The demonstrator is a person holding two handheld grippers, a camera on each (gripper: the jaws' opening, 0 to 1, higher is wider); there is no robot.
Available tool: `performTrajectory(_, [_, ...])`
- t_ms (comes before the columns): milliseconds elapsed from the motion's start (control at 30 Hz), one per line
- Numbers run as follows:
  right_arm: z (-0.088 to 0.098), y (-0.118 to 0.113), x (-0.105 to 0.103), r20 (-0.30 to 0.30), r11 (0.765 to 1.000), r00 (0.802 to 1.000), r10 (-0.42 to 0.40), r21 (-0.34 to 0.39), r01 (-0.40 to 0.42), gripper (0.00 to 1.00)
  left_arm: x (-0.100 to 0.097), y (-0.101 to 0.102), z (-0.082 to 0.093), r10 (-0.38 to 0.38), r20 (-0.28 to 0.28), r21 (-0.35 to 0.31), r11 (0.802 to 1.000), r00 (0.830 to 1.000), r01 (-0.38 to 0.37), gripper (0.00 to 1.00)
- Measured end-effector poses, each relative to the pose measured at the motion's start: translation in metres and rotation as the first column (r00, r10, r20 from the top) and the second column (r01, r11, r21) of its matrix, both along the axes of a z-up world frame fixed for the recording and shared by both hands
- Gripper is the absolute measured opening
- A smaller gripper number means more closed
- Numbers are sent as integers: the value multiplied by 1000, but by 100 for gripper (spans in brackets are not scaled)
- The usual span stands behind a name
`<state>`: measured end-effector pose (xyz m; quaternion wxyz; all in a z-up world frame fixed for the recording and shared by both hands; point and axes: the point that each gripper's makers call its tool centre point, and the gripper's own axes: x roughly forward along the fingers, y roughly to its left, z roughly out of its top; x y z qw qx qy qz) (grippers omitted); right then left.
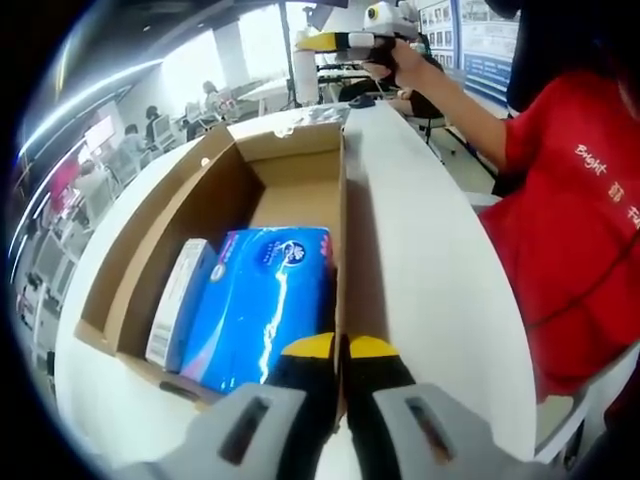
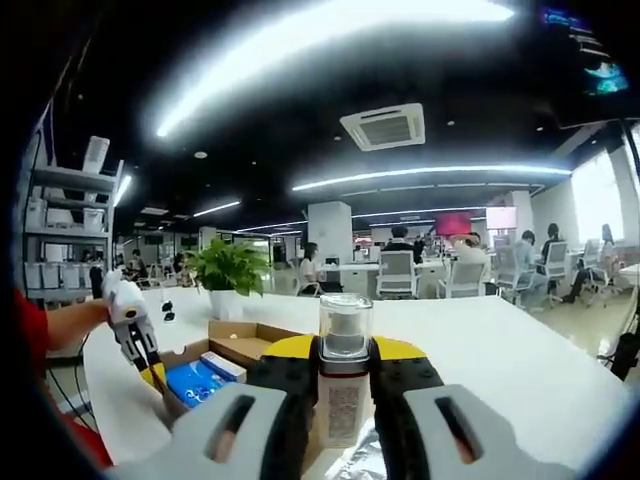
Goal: Operate the shoe box by opening the lid, removing the specified soft item, and placing it in the target area until the item is outside and the box remains undamaged.
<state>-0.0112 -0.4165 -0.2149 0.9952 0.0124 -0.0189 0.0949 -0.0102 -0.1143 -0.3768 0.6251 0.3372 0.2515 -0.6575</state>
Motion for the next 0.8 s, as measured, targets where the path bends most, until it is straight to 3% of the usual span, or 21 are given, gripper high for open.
performTrajectory(167, [-2,-1,0,-8,1000,1000,-13,-29,13,19,0,1,0,1,0,-1,1000,1000,-1,1])
performTrajectory(800, [-2,-7,-9,10,999,999,-33,-24,34,19,-8,0,1,2,1,-3,1000,1000,-2,1])
